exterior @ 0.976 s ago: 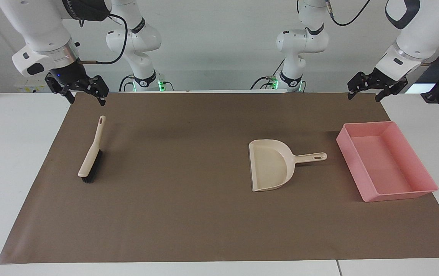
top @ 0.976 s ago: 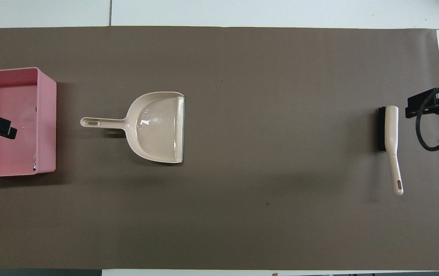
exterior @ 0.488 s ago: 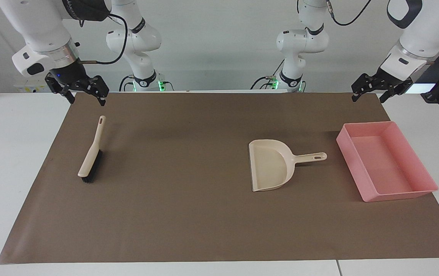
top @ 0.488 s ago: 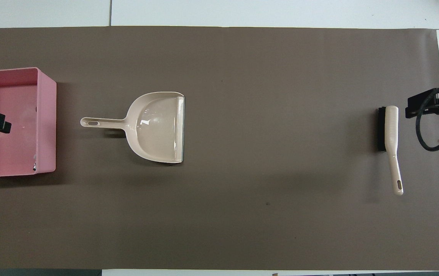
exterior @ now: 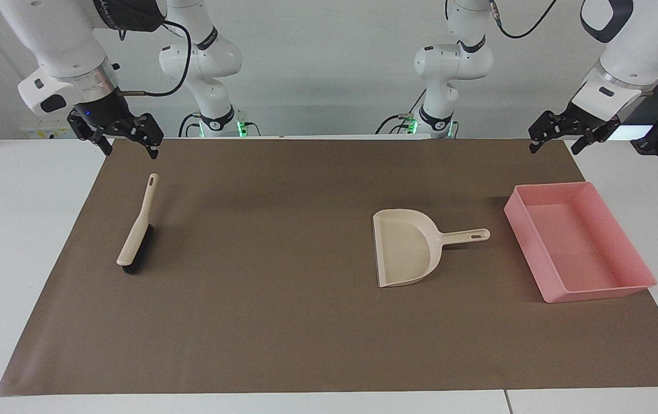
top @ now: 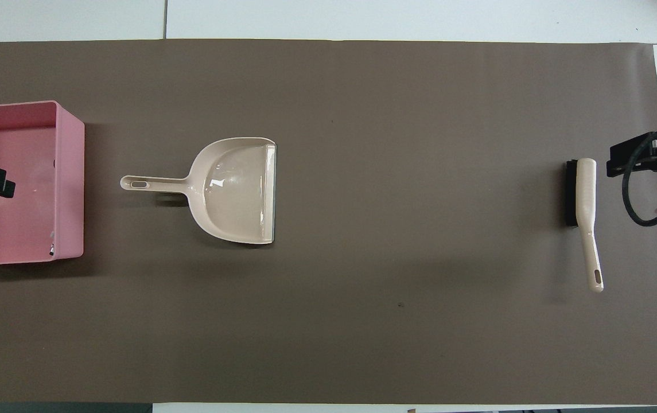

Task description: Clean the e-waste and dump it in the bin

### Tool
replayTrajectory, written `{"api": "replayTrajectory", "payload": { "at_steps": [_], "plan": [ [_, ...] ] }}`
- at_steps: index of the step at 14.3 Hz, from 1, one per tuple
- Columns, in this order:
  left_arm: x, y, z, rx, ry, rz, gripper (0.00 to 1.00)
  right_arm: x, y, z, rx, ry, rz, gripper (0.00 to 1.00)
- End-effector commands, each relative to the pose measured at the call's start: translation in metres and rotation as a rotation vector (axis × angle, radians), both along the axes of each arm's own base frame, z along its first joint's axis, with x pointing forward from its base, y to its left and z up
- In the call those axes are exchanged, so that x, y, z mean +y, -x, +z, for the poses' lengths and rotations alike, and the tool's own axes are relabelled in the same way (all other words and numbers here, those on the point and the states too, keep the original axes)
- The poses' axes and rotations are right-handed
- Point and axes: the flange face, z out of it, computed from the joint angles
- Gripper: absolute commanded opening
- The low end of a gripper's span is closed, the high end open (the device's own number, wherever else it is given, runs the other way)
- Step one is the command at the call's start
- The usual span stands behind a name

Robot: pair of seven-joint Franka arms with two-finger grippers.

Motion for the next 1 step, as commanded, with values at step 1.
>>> {"api": "replayTrajectory", "payload": {
  "at_steps": [1],
  "plan": [
    [0.0037,-0.0013,0.0039,-0.016,-0.016,0.016,0.99,-0.0015,0.0017,-0.0023,-0.001,-0.002,0.015,1.0]
  ]
}}
